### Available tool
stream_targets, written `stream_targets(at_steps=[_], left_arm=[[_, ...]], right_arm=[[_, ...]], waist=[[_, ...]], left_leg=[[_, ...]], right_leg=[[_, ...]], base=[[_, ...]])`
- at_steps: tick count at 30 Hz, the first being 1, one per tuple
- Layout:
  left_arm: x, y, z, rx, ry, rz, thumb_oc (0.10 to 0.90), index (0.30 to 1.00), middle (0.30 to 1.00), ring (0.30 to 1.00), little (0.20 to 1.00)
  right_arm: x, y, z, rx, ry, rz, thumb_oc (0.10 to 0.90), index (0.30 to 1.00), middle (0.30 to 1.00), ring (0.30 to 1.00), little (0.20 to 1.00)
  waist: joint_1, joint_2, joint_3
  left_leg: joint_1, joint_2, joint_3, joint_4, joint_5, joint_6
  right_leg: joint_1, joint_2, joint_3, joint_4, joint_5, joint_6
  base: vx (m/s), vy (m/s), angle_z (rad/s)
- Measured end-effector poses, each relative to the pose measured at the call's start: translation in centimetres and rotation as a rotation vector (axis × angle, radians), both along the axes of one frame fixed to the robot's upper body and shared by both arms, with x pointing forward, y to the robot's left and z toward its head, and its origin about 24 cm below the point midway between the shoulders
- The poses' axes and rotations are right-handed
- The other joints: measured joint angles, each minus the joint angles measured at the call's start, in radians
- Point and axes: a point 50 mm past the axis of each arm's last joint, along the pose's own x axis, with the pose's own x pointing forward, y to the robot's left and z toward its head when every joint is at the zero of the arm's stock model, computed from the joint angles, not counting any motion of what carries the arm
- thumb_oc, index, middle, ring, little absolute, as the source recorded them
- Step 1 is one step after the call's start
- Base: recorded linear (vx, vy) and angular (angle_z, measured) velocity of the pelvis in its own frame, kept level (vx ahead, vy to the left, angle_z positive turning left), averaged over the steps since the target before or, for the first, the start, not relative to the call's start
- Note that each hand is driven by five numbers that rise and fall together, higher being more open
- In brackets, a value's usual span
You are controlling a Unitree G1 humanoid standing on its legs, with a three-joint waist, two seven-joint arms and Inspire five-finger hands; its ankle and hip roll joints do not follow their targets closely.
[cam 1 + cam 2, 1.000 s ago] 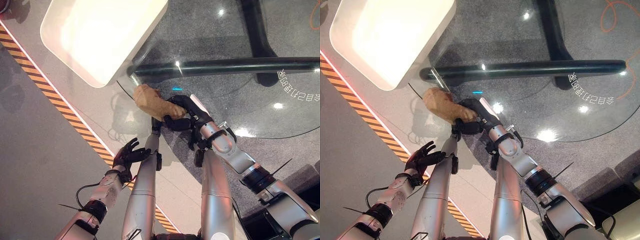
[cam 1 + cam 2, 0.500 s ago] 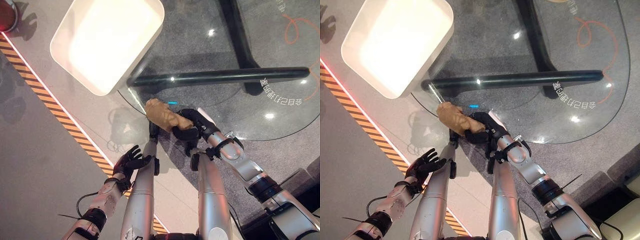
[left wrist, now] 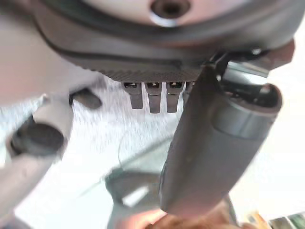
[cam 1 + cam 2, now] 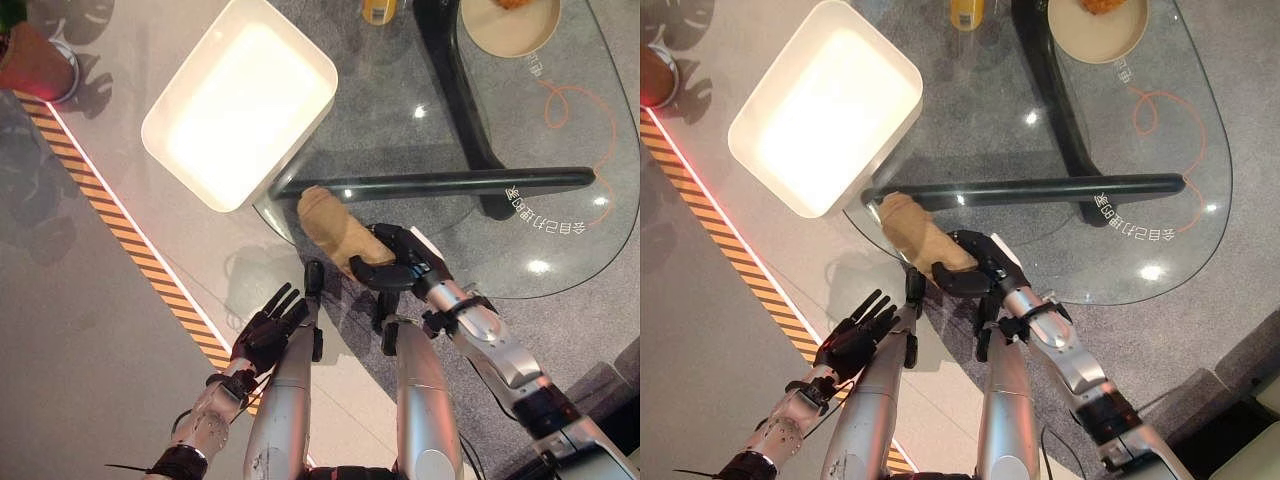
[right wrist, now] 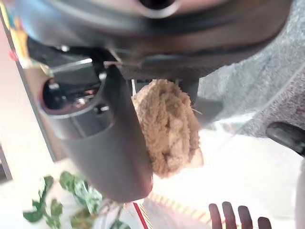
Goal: Wipe the table with a cloth and put it in the basket.
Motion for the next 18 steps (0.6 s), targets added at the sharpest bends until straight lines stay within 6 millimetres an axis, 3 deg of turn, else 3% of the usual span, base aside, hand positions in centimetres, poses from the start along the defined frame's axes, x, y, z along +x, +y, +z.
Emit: stream_targets(at_steps=[5,9,12,18], left_arm=[[-0.7,0.0,0.6,-0.078,-0.029,-0.025,0.8,0.9,0.9,0.9,0.9],[-1.0,-0.8,0.9,-0.155,-0.039,-0.083,0.8,0.9,0.9,0.9,0.9],[-0.8,-1.6,2.0,-0.226,-0.078,-0.12,0.8,0.9,0.9,0.9,0.9],[-0.3,-1.9,3.4,-0.299,-0.132,-0.115,0.8,0.9,0.9,0.9,0.9]], right_arm=[[-0.4,0.0,0.4,0.118,0.017,0.056,0.1,0.3,0.3,0.3,0.2],[-1.8,0.8,2.7,0.276,-0.112,0.147,0.1,0.3,0.3,0.3,0.2],[-2.4,0.7,4.3,0.292,-0.209,0.179,0.1,0.3,0.3,0.3,0.2],[-2.8,0.4,3.8,0.287,-0.199,0.177,0.1,0.3,0.3,0.3,0.2]], waist=[[0.001,0.0,0.001],[-0.005,-0.001,0.001],[-0.006,-0.001,0.001],[-0.004,-0.003,0.002]], left_leg=[[0.048,0.002,0.001,-0.031,0.015,-0.008],[0.067,0.006,0.004,-0.027,0.014,-0.009],[0.069,0.009,0.006,-0.026,0.009,-0.003],[0.069,0.018,0.016,-0.025,0.0,-0.002]], right_leg=[[0.036,0.001,0.0,-0.009,-0.004,-0.001],[0.053,0.005,0.002,-0.01,-0.009,-0.004],[0.053,0.008,0.004,-0.009,-0.008,-0.005],[0.05,0.019,0.021,-0.018,-0.007,-0.012]], base=[[0.01,-0.008,0.0],[0.0,0.0,0.0],[-0.01,-0.01,-0.02],[-0.02,-0.027,-0.07]])
